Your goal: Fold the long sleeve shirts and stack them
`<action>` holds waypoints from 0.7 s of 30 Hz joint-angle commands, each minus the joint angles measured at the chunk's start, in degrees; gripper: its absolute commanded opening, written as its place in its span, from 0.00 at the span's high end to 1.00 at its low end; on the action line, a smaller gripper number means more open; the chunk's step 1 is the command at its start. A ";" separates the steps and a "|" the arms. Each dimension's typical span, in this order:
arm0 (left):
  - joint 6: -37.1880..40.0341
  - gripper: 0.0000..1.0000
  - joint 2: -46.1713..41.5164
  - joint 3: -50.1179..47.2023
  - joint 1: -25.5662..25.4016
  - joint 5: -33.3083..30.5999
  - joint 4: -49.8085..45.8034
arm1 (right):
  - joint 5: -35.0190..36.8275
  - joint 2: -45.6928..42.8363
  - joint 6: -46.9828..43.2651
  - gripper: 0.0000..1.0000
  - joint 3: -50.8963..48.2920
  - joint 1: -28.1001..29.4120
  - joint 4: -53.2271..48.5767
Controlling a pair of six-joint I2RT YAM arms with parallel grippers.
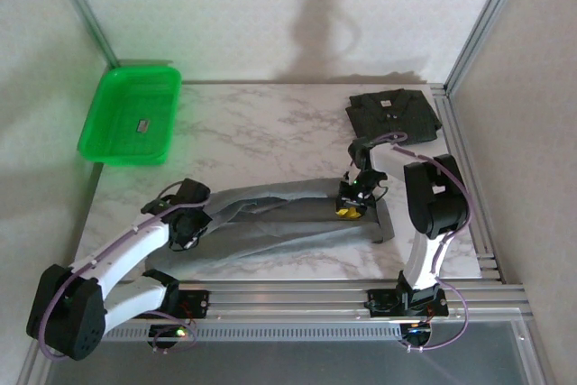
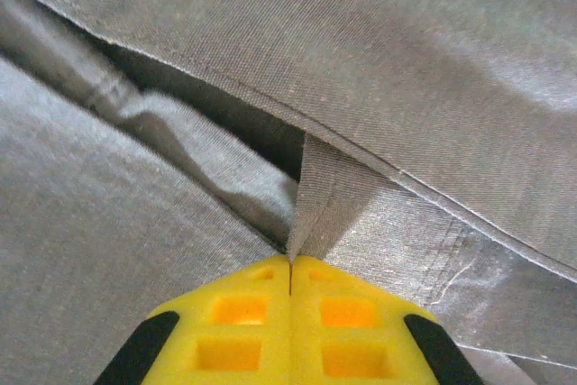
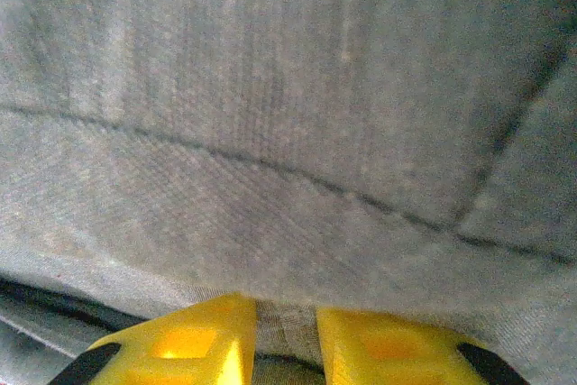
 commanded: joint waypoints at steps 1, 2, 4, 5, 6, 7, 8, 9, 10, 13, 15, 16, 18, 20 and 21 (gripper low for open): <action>3.92 1.00 0.93 2.21 0.76 -5.87 -5.72 | 6.64 3.69 0.57 0.74 -0.36 2.31 -1.46; 4.61 1.00 1.08 2.18 0.89 -6.58 -5.99 | 7.00 3.90 0.58 0.74 -0.16 2.51 -1.59; 5.80 1.00 1.28 2.25 1.41 -8.02 -6.66 | 7.17 4.14 0.58 0.75 -0.06 2.72 -1.69; 6.62 1.00 1.51 2.56 1.72 -8.94 -7.02 | 7.15 4.10 0.64 0.75 -0.06 2.71 -1.70; 7.18 1.00 1.77 2.91 1.89 -9.84 -7.30 | 7.18 4.09 0.62 0.75 -0.07 2.71 -1.73; 7.79 1.00 2.11 3.34 1.91 -10.98 -7.57 | 7.20 4.10 0.57 0.75 -0.10 2.72 -1.65; 8.35 1.00 2.55 3.84 2.03 -12.02 -7.98 | 7.17 4.21 0.60 0.75 -0.02 2.74 -1.71; 8.75 1.00 2.98 4.14 2.04 -12.57 -8.10 | 7.20 4.18 0.66 0.75 0.00 2.75 -1.67; 9.22 1.00 3.51 4.59 2.01 -13.20 -8.22 | 7.12 4.29 0.58 0.75 0.02 2.75 -1.70; 9.82 1.00 4.53 4.92 2.34 -14.32 -8.04 | 7.08 4.45 0.72 0.76 -0.02 2.71 -1.77; 9.15 1.00 5.26 5.07 2.60 -15.27 -8.63 | 7.04 4.58 0.73 0.76 0.11 2.71 -1.90; 8.80 1.00 5.72 5.21 2.61 -15.88 -9.10 | 7.02 4.62 0.77 0.76 0.11 2.71 -1.90; 8.12 1.00 6.50 5.17 2.70 -16.57 -9.33 | 7.02 4.69 0.80 0.76 0.11 2.71 -1.90; 7.55 1.00 7.39 5.10 2.86 -17.36 -9.37 | 6.99 4.85 0.78 0.76 0.20 2.72 -1.92; 7.21 1.00 7.77 5.08 2.87 -17.59 -9.27 | 6.92 4.82 0.83 0.76 0.07 2.71 -1.93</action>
